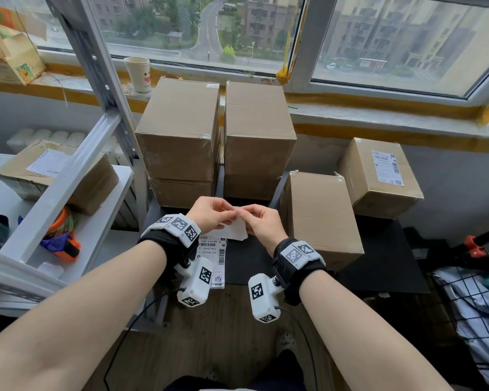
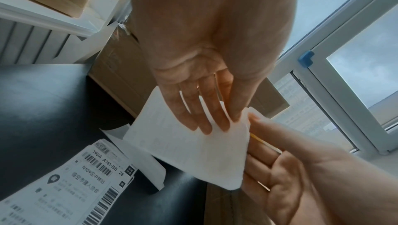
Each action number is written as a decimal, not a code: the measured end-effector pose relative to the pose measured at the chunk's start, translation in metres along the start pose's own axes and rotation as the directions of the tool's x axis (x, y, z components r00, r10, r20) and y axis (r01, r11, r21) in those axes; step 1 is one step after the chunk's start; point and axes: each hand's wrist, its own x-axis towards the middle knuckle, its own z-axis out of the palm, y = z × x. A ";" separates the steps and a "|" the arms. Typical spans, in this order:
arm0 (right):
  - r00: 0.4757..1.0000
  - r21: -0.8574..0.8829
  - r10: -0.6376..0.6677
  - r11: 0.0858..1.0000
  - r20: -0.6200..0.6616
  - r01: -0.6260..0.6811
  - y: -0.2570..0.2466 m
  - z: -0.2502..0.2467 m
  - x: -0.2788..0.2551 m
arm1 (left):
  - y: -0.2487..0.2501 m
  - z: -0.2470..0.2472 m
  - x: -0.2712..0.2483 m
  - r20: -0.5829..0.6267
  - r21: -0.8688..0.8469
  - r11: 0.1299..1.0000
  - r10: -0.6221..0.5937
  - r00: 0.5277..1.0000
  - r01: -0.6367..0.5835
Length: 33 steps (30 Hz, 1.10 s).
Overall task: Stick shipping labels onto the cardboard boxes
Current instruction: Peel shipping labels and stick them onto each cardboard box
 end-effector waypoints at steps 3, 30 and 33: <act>0.999 -0.013 0.024 1.000 -0.040 -0.025 0.004 -0.002 0.002 | -0.005 -0.001 0.002 -0.032 0.037 0.999 -0.038 0.999 0.039; 0.920 -0.056 0.072 0.993 -0.384 -0.101 0.012 -0.067 0.020 | -0.040 0.009 0.024 -0.125 -0.285 0.946 -0.195 0.973 0.153; 0.912 -0.093 0.043 0.992 -0.409 -0.089 0.010 -0.077 0.021 | -0.041 0.010 0.025 -0.123 -0.269 0.950 -0.199 0.972 0.160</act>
